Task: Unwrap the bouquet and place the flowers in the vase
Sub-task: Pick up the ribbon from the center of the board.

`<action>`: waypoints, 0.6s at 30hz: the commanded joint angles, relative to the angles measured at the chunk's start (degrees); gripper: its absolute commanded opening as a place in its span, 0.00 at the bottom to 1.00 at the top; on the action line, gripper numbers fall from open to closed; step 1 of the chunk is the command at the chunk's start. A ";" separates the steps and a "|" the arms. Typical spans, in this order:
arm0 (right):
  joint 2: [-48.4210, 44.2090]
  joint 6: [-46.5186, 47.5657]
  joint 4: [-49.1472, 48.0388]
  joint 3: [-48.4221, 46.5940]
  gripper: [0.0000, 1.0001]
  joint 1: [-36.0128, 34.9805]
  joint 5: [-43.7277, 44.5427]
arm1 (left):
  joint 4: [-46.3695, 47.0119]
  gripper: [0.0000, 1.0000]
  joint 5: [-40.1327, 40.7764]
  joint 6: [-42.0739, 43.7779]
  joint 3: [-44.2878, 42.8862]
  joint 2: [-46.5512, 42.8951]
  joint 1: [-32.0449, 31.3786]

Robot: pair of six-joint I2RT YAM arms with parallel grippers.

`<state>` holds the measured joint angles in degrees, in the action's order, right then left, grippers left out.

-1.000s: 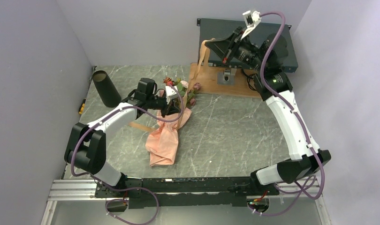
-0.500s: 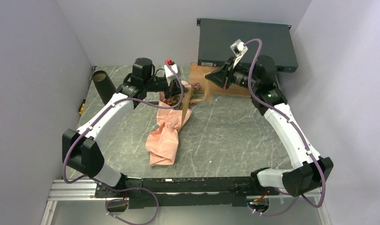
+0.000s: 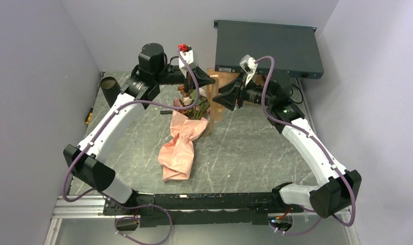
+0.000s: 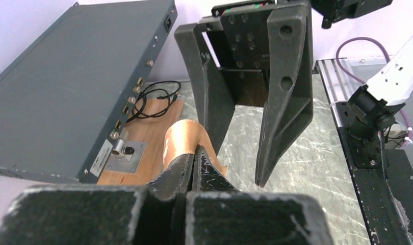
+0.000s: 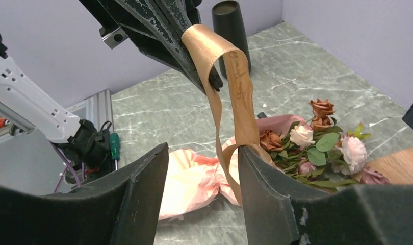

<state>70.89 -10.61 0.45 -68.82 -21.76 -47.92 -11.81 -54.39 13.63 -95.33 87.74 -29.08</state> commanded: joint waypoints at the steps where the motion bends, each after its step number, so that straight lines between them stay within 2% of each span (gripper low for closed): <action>1: 0.05 1.73 -5.65 -0.89 0.56 -0.89 0.06 | 0.55 0.00 -2.52 -3.08 -4.27 1.46 -1.42; 3: 0.71 1.38 -6.19 -1.41 0.56 -0.99 0.55 | 0.77 0.00 -2.65 -3.88 -4.91 1.46 -1.85; 4: 0.95 0.93 -6.52 -1.67 0.53 -1.00 0.77 | 1.01 0.00 -2.65 -4.40 -5.07 1.50 -2.01; 7: 1.14 0.26 -7.31 -1.93 0.32 -1.17 1.30 | 2.57 0.00 -2.20 -7.13 -5.28 1.62 -2.21; 10: 0.99 0.05 -7.24 -1.91 0.05 -1.27 1.63 | 3.92 0.00 -0.94 -10.35 -6.26 2.11 -2.21; 11: 0.93 -0.17 -7.11 -2.12 0.00 -1.27 1.94 | 4.06 0.00 -0.06 -11.24 -6.58 2.20 -2.21; 13: 0.92 -1.20 -6.96 -2.68 0.00 -1.27 3.06 | 4.15 0.00 2.04 -12.93 -7.16 2.39 -1.89; 14: 0.99 -1.74 -7.00 -3.16 0.00 -1.25 3.65 | 4.77 0.06 3.35 -16.00 -7.31 2.43 -1.44; 17: 1.37 -3.82 -7.39 -5.44 0.00 -1.18 4.79 | 7.10 0.50 3.33 -22.08 -7.13 2.51 1.39; 18: 1.54 -4.26 -7.39 -6.24 0.00 -1.14 5.19 | 6.38 0.60 3.47 -21.68 -7.35 2.35 2.33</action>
<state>72.42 -12.25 -3.55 -70.06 -22.83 -44.99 -8.88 -52.58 -0.67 -99.77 90.39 -29.93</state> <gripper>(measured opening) 0.007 0.447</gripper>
